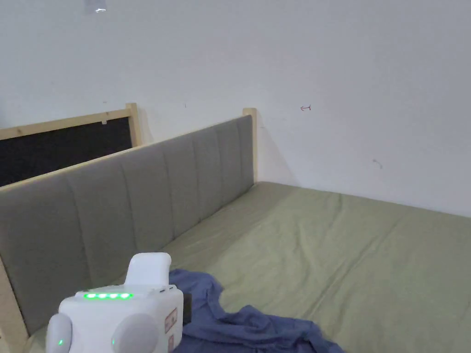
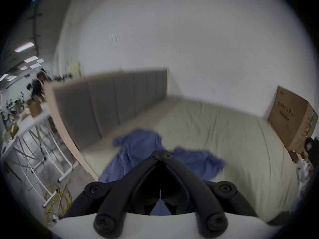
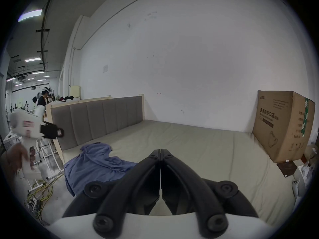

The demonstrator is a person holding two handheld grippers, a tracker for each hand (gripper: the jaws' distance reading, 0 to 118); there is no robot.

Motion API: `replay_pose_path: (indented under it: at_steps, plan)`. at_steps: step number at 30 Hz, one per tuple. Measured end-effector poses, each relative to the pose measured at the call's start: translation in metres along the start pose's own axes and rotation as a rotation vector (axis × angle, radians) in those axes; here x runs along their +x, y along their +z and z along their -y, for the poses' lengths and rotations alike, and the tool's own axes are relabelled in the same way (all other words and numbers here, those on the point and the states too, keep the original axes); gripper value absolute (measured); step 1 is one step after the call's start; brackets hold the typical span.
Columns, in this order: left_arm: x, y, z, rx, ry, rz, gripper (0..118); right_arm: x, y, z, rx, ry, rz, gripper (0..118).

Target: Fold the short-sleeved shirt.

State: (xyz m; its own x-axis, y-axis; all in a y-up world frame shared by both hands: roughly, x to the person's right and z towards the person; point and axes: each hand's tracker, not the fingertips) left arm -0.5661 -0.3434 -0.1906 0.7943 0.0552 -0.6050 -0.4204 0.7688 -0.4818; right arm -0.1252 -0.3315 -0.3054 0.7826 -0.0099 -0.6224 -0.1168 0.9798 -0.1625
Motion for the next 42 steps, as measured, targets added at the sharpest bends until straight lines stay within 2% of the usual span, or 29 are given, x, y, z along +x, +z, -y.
replay_pose_path:
  at_steps: [2, 4, 6, 7, 8, 9, 12, 15, 16, 18, 19, 24, 26, 28, 30, 33, 35, 38, 40, 42]
  plan:
    - [-0.021, -0.063, -0.004, -0.248, 0.05, 0.088, 2, 0.012, -0.002, 0.004, -0.031, -0.042, 0.016, 0]
    - [-0.033, -0.108, 0.005, -0.408, 0.086, 0.123, 55, 0.023, -0.004, 0.01, -0.058, -0.076, 0.031, 0]
    - [-0.039, -0.141, 0.02, -0.48, 0.12, 0.081, 72, 0.031, -0.007, 0.018, -0.091, -0.088, 0.045, 0]
    - [-0.039, -0.154, 0.025, -0.472, 0.111, 0.055, 72, 0.035, -0.009, 0.022, -0.112, -0.086, 0.056, 0]
    - [-0.037, -0.164, 0.027, -0.445, 0.092, 0.057, 87, 0.037, -0.01, 0.026, -0.13, -0.082, 0.064, 0]
    - [-0.035, -0.175, 0.027, -0.43, 0.077, 0.042, 92, 0.039, -0.012, 0.03, -0.151, -0.074, 0.069, 0]
    - [-0.025, -0.203, 0.032, -0.368, 0.049, 0.044, 95, 0.041, -0.018, 0.039, -0.194, -0.051, 0.081, 0]
    - [-0.023, -0.241, 0.049, -0.484, 0.113, 0.125, 115, 0.041, -0.028, 0.043, -0.232, -0.048, 0.067, 0]
    - [-0.02, -0.255, 0.06, -0.536, 0.111, 0.13, 118, 0.039, -0.031, 0.044, -0.242, -0.048, 0.059, 0]
    - [-0.006, -0.25, 0.07, -0.43, -0.126, 0.036, 118, 0.035, -0.036, 0.045, -0.252, -0.04, 0.043, 0]
    - [-0.006, -0.245, 0.074, -0.359, -0.11, 0.025, 118, 0.032, -0.037, 0.045, -0.252, -0.035, 0.033, 0]
    - [-0.01, -0.231, 0.083, -0.331, -0.068, 0.036, 118, 0.019, -0.043, 0.047, -0.254, -0.013, -0.009, 0]
    - [-0.005, -0.224, 0.08, -0.3, -0.082, 0.006, 112, 0.016, -0.045, 0.047, -0.261, -0.006, -0.027, 0]
    - [-0.002, -0.207, 0.082, -0.191, -0.116, 0.035, 79, 0.014, -0.044, 0.046, -0.264, 0.004, -0.038, 0]
    - [-0.006, -0.195, 0.083, -0.109, -0.162, 0.076, 38, 0.014, -0.041, 0.046, -0.258, 0.011, -0.042, 0]
    - [-0.018, -0.187, 0.088, -0.13, -0.138, 0.066, 3, 0.016, -0.038, 0.047, -0.25, 0.02, -0.042, 0]
    - [-0.025, -0.173, 0.08, -0.112, -0.101, 0.088, 3, 0.02, -0.037, 0.047, -0.253, 0.016, -0.037, 0]
    - [-0.031, -0.136, 0.054, 0.024, -0.05, 0.09, 3, 0.027, -0.034, 0.048, -0.253, -0.007, -0.027, 0]
    - [-0.031, -0.107, 0.032, 0.097, -0.06, 0.072, 2, 0.033, -0.031, 0.047, -0.249, -0.024, -0.016, 0]
    - [-0.027, -0.078, 0.009, 0.157, -0.071, 0.115, 2, 0.039, -0.026, 0.044, -0.23, -0.046, 0.001, 0]
